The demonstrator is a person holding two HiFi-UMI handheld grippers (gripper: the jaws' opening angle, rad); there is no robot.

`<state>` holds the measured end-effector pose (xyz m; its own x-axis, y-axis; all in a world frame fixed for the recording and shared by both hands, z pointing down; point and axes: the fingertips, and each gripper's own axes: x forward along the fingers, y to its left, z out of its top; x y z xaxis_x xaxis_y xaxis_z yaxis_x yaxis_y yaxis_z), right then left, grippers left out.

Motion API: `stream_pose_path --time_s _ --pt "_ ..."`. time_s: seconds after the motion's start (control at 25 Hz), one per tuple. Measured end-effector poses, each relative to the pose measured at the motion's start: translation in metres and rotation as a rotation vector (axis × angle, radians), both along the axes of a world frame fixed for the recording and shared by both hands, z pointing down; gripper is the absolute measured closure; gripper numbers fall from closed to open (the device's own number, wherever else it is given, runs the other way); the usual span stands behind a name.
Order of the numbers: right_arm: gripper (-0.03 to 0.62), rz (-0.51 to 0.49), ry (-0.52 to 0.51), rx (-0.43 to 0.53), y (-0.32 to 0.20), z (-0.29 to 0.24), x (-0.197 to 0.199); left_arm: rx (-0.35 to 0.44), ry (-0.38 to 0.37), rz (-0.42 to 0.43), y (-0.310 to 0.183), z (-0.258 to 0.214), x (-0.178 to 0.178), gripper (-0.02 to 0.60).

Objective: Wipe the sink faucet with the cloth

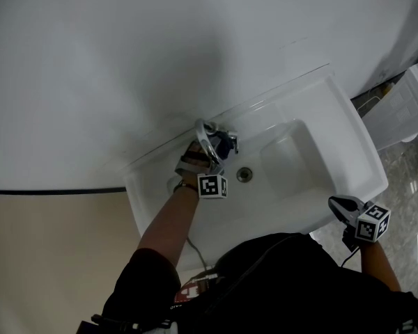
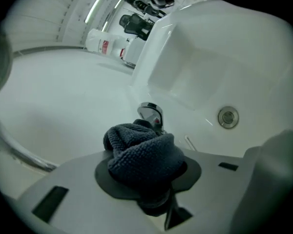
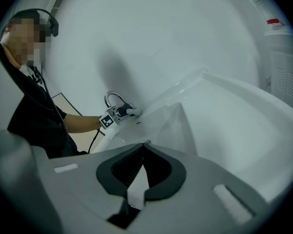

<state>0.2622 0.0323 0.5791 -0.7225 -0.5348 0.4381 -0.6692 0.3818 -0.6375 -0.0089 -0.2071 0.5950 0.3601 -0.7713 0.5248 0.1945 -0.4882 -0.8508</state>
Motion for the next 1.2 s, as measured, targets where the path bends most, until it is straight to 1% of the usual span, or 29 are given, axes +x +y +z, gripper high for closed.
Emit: stream_pose_path --time_s 0.2,0.24,0.32,0.36,0.4,0.44,0.48,0.52,0.56,0.64,0.88,1.08,1.2 --pt "0.593 -0.012 0.006 -0.006 0.003 0.003 -0.002 -0.172 0.268 -0.226 -0.006 0.005 -0.012 0.466" --pt "0.593 -0.013 0.006 -0.006 0.004 0.002 -0.003 -0.221 0.337 -0.291 -0.006 0.007 -0.015 0.467" --pt "0.592 -0.013 0.006 -0.005 0.005 0.002 -0.004 -0.347 0.478 -0.438 -0.007 0.011 -0.022 0.466" --pt "0.594 -0.013 0.005 -0.003 0.006 0.002 -0.005 -0.405 0.535 -0.494 -0.005 0.011 -0.023 0.466" --pt "0.592 -0.013 0.004 -0.003 0.007 0.002 -0.005 -0.443 0.581 -0.515 -0.002 0.009 -0.022 0.466" --pt "0.592 -0.014 0.003 -0.004 0.008 0.002 -0.004 -0.454 0.616 -0.496 0.002 0.004 -0.017 0.466" --pt "0.593 -0.014 0.003 -0.005 0.009 0.002 -0.004 -0.441 0.638 -0.452 0.005 -0.003 -0.009 0.466" --pt "0.592 -0.013 0.003 -0.005 0.01 0.003 -0.003 -0.417 0.647 -0.408 0.007 -0.011 -0.001 0.466" --pt "0.593 -0.013 0.003 -0.007 0.01 0.003 -0.002 -0.392 0.648 -0.384 0.006 -0.017 0.005 0.466" --pt "0.594 -0.014 0.006 -0.013 0.013 0.005 -0.002 -0.369 0.643 -0.388 -0.001 -0.018 0.008 0.466" --pt "0.593 -0.024 0.01 -0.028 0.02 0.009 -0.006 -0.378 0.672 -0.448 -0.007 -0.01 0.007 0.466" --pt "0.592 -0.044 0.009 -0.016 0.016 0.006 -0.013 -0.393 0.629 -0.431 -0.004 -0.008 0.007 0.467" --pt "0.593 -0.039 0.005 0.005 0.011 -0.001 -0.013 -0.412 0.628 -0.427 -0.003 -0.007 0.005 0.467"
